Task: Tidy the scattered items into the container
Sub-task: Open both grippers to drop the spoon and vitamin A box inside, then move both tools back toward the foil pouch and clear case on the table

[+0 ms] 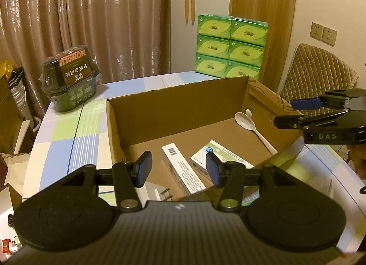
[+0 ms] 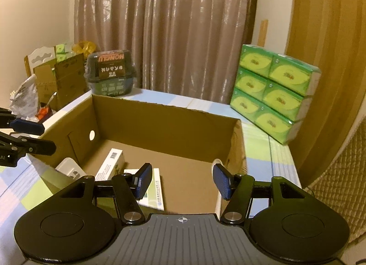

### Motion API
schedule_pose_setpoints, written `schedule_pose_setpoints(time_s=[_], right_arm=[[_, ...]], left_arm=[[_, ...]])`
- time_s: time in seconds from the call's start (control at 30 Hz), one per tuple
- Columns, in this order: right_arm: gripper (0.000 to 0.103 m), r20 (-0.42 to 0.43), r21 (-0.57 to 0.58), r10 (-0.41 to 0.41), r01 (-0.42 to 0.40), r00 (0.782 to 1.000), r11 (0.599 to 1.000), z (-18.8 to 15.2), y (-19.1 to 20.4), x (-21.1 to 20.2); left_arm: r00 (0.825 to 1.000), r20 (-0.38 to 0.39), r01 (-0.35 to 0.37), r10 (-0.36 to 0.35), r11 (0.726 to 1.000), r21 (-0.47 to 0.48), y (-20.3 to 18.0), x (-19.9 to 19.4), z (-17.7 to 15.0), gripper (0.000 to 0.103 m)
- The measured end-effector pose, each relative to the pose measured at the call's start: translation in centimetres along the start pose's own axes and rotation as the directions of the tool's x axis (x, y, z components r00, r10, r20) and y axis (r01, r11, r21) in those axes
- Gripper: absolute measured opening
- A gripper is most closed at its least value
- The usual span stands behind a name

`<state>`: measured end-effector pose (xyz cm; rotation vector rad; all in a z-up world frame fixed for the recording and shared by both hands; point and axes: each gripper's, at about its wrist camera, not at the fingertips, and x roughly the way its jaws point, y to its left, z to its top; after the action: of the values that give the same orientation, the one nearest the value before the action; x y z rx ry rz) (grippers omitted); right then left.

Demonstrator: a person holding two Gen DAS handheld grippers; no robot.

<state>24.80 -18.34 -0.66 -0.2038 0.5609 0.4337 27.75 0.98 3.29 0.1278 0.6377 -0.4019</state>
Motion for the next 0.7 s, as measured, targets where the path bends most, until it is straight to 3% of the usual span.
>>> schedule_pose_setpoints(time_s=[0.17,0.37,0.6,0.7], right_arm=[[0.061,0.019,0.011,-0.008,0.007,1.000,1.000,-0.7,-0.2,-3.0],[0.073,0.019,0.041,-0.032,0.031,0.999,0.999,-2.8,-0.8,-6.8],[0.087,-0.042,0.079,-0.038,0.041,0.998,0.996,-7.6,-1.3,-10.3],[0.088,-0.082,0.086,-0.018,0.025,0.996,0.996,-9.9,-1.1,-11.1]], left_arm=[[1.000,0.018,-0.007,0.007,1.000,0.005,-0.7,-1.9,-0.6,0.048],[1.000,0.021,-0.005,0.004,1.000,0.018,-1.8,-4.4,-2.0,0.052],[1.000,-0.008,0.022,-0.021,0.999,0.025,-3.9,-6.3,-5.0,0.066],[0.999,-0.029,0.042,-0.042,0.999,0.022,-4.9,-6.7,-6.8,0.070]])
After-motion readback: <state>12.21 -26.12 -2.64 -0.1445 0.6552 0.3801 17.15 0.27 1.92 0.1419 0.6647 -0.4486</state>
